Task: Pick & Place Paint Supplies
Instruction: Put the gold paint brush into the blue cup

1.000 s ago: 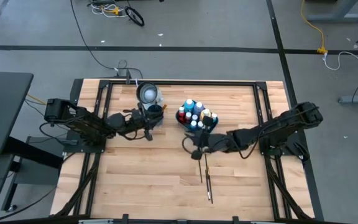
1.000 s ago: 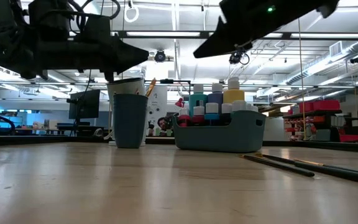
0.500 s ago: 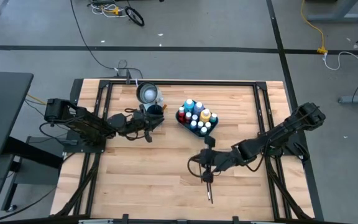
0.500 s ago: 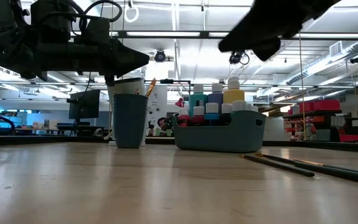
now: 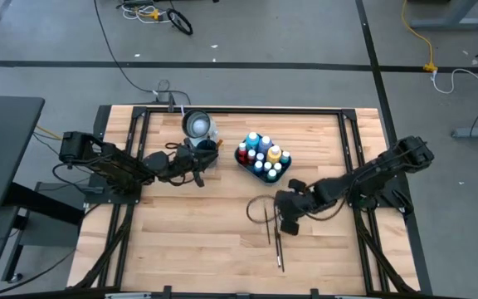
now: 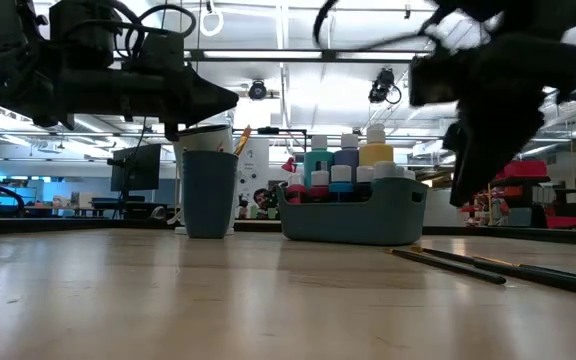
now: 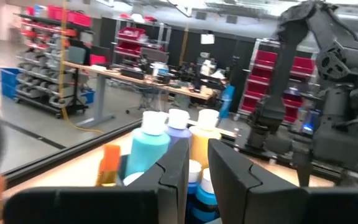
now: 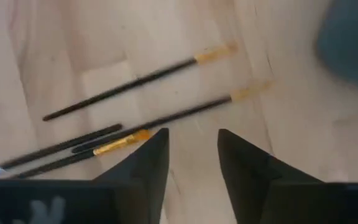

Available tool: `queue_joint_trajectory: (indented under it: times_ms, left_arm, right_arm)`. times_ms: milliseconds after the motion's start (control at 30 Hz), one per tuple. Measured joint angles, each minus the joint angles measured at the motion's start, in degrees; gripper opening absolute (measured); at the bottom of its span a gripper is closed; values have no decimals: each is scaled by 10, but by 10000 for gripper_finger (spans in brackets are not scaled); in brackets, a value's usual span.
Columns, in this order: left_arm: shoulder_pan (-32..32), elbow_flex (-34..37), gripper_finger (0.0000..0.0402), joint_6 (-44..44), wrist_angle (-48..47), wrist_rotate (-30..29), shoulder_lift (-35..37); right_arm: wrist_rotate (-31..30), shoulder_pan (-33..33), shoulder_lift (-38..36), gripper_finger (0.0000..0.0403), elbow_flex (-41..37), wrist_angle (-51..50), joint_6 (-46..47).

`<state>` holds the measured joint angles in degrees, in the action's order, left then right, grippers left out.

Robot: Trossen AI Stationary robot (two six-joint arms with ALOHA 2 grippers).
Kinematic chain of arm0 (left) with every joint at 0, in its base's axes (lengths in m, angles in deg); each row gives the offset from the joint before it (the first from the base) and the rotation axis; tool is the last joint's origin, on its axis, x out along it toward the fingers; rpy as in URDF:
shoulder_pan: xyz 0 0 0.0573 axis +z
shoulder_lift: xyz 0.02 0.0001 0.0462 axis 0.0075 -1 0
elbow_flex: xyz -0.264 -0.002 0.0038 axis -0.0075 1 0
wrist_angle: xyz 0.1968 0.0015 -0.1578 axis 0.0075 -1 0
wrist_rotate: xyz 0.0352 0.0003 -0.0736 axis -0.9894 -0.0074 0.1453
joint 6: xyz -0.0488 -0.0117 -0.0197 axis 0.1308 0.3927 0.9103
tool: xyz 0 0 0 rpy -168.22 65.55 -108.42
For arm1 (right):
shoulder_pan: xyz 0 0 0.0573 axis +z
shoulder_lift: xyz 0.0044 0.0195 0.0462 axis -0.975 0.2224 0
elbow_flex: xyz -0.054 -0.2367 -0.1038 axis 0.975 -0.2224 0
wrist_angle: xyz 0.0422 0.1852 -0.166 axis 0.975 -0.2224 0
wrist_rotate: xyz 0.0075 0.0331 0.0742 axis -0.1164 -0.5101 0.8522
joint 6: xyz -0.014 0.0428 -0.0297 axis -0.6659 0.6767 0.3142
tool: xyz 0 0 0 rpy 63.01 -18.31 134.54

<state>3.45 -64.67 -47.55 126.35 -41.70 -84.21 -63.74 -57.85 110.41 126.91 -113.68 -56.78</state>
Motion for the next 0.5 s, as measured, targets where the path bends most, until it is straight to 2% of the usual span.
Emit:
queue_joint_trajectory:
  times_ms: [100,167,333,500]
  left_arm:
    - [0,0,66,7,0,-20,0]
    - [0,0,66,9,0,-24,0]
    - [0,0,66,-3,0,-54,0]
    - [0,0,66,-9,0,-59,0]
  right_arm:
    - [84,-44,0,154,0,6,56]
    - [109,-64,0,160,0,21,69]
    - [111,-109,7,162,0,30,82]
    - [133,-146,46,162,0,40,95]
